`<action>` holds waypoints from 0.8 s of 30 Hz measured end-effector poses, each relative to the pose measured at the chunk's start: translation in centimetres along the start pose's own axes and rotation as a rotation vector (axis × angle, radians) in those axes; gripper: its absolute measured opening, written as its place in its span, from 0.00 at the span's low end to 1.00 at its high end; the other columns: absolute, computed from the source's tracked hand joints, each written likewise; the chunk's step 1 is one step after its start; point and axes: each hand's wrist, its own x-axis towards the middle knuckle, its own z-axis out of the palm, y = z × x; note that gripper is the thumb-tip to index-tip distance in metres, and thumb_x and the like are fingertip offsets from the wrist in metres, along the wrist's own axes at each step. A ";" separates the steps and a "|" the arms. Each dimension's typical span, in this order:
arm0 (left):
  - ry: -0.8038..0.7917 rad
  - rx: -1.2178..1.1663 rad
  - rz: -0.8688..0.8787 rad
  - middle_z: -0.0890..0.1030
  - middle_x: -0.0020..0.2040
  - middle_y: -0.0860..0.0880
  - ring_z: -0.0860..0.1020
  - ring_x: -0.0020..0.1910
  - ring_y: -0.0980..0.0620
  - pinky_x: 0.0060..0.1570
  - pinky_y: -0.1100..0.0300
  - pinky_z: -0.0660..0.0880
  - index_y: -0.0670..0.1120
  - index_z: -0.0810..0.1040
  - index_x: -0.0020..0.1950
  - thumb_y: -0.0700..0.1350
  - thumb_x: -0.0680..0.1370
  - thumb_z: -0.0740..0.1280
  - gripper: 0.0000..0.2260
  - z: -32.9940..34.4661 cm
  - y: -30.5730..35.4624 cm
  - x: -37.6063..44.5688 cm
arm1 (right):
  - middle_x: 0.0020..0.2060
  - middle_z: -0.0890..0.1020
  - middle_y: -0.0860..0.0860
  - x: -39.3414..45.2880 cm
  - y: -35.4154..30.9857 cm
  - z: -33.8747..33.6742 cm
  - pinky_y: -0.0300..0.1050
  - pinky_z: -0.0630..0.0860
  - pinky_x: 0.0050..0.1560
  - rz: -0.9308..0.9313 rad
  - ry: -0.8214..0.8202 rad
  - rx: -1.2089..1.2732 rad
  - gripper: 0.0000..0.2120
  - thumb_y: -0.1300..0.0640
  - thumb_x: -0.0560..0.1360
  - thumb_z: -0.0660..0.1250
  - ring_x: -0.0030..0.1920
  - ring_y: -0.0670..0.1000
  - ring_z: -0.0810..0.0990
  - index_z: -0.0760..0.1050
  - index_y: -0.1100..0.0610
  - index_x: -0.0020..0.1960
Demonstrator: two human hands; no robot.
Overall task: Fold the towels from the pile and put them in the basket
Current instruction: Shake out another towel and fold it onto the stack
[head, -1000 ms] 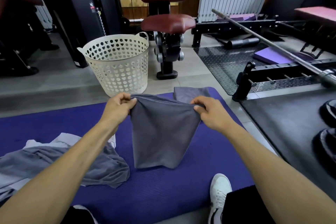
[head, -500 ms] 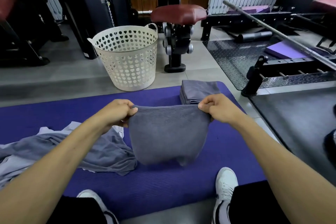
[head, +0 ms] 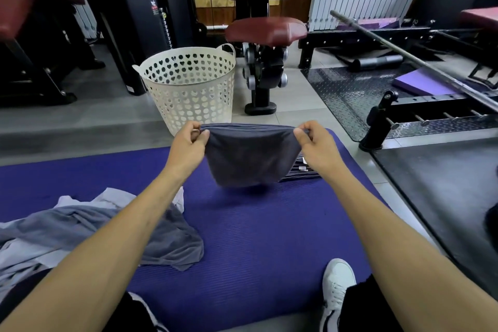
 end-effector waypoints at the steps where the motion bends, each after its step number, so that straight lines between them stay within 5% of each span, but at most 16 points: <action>1: -0.024 0.017 0.004 0.79 0.45 0.47 0.74 0.41 0.54 0.38 0.69 0.69 0.43 0.74 0.55 0.42 0.82 0.63 0.04 -0.1 -0.1 -0.4 | 0.35 0.75 0.45 -0.4 0.3 -0.1 0.30 0.68 0.33 -0.002 -0.029 0.006 0.05 0.56 0.82 0.60 0.33 0.42 0.71 0.72 0.55 0.49; 4: -0.118 0.104 -0.003 0.78 0.41 0.48 0.71 0.34 0.53 0.31 0.68 0.67 0.43 0.73 0.54 0.43 0.83 0.61 0.04 -0.5 -1.6 -2.3 | 0.32 0.72 0.45 -2.5 1.8 -0.1 0.32 0.66 0.31 0.013 -0.119 0.007 0.07 0.55 0.83 0.60 0.29 0.41 0.68 0.70 0.53 0.45; 8: -0.277 0.331 -0.009 0.78 0.42 0.46 0.74 0.39 0.47 0.41 0.55 0.70 0.45 0.70 0.51 0.43 0.83 0.62 0.03 -1.1 -5.4 -5.8 | 0.33 0.72 0.46 -6.7 4.9 1.1 0.34 0.66 0.31 0.054 -0.168 0.024 0.07 0.55 0.82 0.61 0.28 0.41 0.67 0.71 0.53 0.45; 16: -0.504 0.270 -0.392 0.74 0.22 0.57 0.69 0.23 0.63 0.29 0.67 0.66 0.47 0.69 0.41 0.39 0.82 0.62 0.10 0.4 -14.3 -15.1 | 0.32 0.78 0.47 -15.5 12.8 4.9 0.48 0.74 0.42 0.332 -0.422 -0.043 0.08 0.56 0.79 0.66 0.35 0.48 0.75 0.74 0.52 0.41; 24: -0.404 0.197 -0.656 0.78 0.35 0.46 0.75 0.36 0.48 0.43 0.49 0.76 0.46 0.75 0.44 0.45 0.80 0.67 0.06 3.4 -21.4 -14.9 | 0.39 0.80 0.50 -14.4 17.2 9.6 0.36 0.69 0.35 0.472 -0.448 -0.180 0.08 0.52 0.80 0.66 0.40 0.47 0.76 0.74 0.54 0.44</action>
